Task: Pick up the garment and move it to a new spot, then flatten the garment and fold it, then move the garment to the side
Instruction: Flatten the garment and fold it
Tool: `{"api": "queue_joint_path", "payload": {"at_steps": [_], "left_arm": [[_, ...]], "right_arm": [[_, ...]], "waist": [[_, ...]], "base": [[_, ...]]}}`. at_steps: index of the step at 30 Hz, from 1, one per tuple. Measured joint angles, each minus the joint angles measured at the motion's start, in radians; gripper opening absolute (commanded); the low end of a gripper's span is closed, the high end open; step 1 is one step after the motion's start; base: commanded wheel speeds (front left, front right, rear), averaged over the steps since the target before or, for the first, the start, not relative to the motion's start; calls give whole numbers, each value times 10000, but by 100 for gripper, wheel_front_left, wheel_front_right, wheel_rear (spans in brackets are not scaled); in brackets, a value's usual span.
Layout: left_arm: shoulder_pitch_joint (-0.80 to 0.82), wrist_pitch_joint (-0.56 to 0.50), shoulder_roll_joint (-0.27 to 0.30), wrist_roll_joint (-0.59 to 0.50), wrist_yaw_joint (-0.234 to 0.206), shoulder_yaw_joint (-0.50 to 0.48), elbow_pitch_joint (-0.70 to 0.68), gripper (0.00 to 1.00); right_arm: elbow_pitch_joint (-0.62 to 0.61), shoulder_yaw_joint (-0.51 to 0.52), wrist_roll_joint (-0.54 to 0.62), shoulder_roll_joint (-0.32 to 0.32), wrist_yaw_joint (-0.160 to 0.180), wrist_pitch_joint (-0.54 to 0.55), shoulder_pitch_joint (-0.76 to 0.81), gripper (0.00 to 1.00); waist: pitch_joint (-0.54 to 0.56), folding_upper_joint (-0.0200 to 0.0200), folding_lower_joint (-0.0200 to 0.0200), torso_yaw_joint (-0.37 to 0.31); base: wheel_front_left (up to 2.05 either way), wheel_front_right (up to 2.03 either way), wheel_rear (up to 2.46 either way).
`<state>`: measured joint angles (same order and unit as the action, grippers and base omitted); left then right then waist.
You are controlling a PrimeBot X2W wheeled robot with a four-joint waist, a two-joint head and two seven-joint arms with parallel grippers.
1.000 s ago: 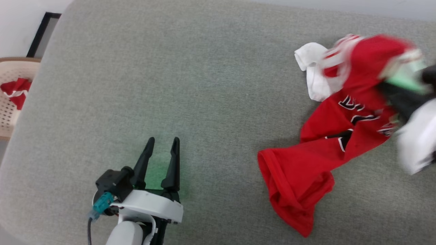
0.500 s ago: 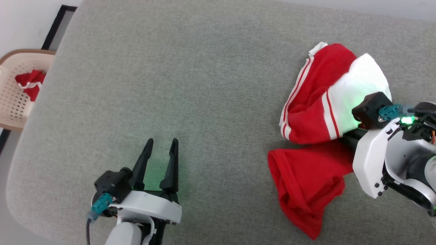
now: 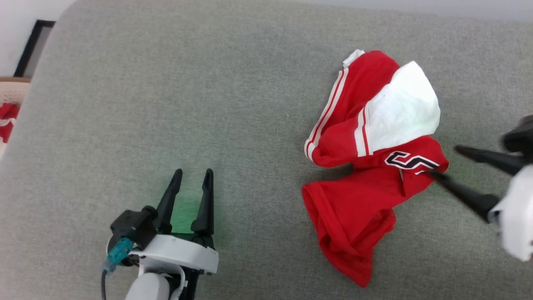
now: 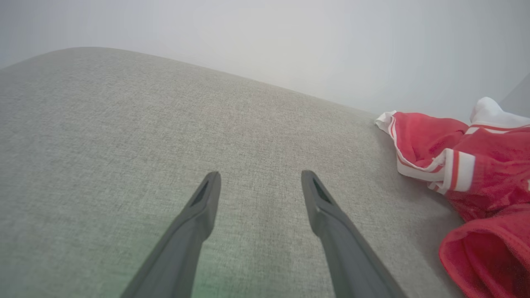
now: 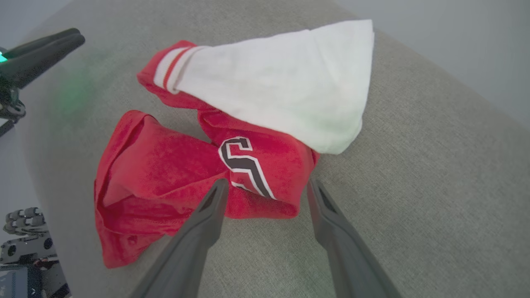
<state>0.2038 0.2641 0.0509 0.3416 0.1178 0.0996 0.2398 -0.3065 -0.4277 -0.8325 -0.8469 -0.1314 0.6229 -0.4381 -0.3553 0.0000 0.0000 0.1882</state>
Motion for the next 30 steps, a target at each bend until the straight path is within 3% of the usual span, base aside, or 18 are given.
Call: {"api": "queue_joint_path", "payload": {"at_steps": [4,8,18,30], "left_arm": [[86,0,0,6,13,82,-23,100],[360,0,-2,82,52,307,12,100],[565,0,6,359,59,445,151,100],[697,0,0,472,54,552,132,100]], "right_arm": [[-274,1262,-796,-151,0,570,225,100],[136,1910,-1137,276,0,1214,-284,100],[1918,1601,-926,1158,0,2619,-2228,100],[2692,1218,-986,1632,2,2777,-2800,100]], "waist": [[-213,0,0,-76],[-456,0,0,1],[-880,0,0,656],[-1159,0,0,901]], "base": [[0,0,0],[0,0,0],[0,0,0],[0,0,0]]}}
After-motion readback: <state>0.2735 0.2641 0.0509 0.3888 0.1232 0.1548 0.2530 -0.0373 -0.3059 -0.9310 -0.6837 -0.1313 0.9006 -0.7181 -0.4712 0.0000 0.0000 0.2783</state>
